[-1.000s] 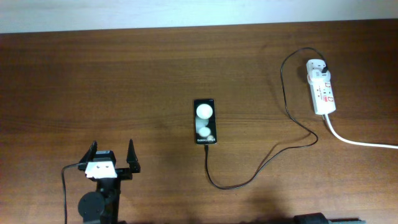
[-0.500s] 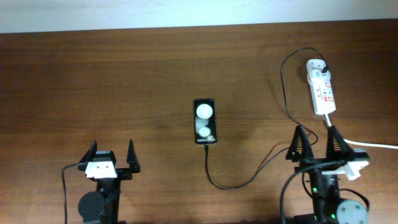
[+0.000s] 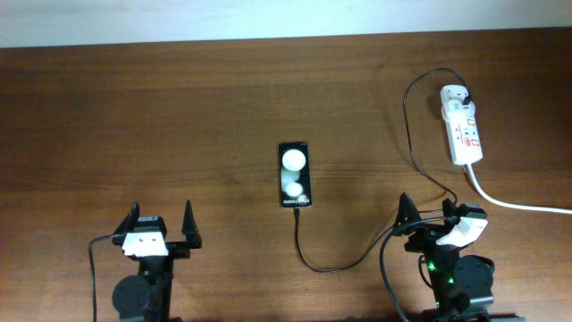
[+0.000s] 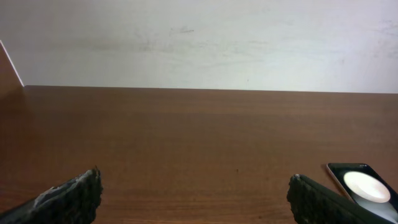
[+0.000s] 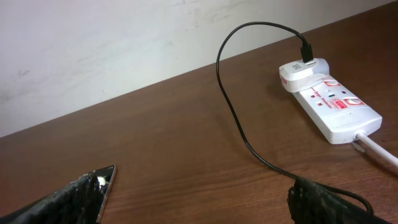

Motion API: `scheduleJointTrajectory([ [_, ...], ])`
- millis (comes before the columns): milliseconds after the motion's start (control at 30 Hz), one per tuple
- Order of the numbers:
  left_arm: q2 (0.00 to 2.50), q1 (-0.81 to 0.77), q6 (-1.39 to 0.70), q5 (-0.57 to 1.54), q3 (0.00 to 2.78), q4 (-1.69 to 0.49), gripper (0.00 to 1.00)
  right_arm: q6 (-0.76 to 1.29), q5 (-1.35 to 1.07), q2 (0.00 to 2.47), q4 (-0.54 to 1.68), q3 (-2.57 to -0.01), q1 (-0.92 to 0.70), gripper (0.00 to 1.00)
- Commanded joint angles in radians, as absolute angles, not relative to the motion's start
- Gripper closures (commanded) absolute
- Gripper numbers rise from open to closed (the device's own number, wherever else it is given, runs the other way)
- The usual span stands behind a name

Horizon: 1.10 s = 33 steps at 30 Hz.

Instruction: Plug charger to phone and switch on socket

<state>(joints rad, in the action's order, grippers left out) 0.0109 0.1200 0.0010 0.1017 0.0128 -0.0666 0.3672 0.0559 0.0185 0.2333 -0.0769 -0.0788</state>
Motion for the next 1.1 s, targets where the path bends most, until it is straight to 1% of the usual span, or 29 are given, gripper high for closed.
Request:
scheduleJointTrajectory([
  [0, 0.006, 0.125, 0.017, 0.112, 0.009, -0.069, 0.01, 0.371, 0.061, 0.013, 0.247, -0.075, -0.085, 0.01],
  [167, 0.006, 0.125, 0.017, 0.112, 0.009, -0.069, 0.01, 0.371, 0.061, 0.004, 0.226, -0.068, -0.085, 0.01],
  [267, 0.006, 0.125, 0.017, 0.112, 0.009, -0.069, 0.01, 0.371, 0.061, 0.004, 0.073, -0.006, -0.085, 0.01],
  [467, 0.006, 0.125, 0.017, 0.112, 0.009, -0.069, 0.01, 0.364, 0.084, 0.004, 0.07, -0.006, -0.084, 0.01],
  [500, 0.006, 0.125, 0.017, 0.112, 0.009, -0.069, 0.01, 0.308, 0.083, 0.004, 0.07, -0.006, -0.084, 0.01],
  [567, 0.006, 0.125, 0.016, 0.112, 0.009, -0.069, 0.01, 0.092, 0.08, 0.004, 0.07, -0.006, -0.084, 0.01],
  [600, 0.006, 0.125, 0.016, 0.112, 0.009, -0.069, 0.01, 0.043, 0.08, 0.004, 0.071, -0.006, -0.084, 0.01],
  [1067, 0.006, 0.125, 0.017, 0.112, 0.009, -0.069, 0.01, 0.03, 0.08, 0.004, 0.071, -0.006, -0.084, 0.01],
])
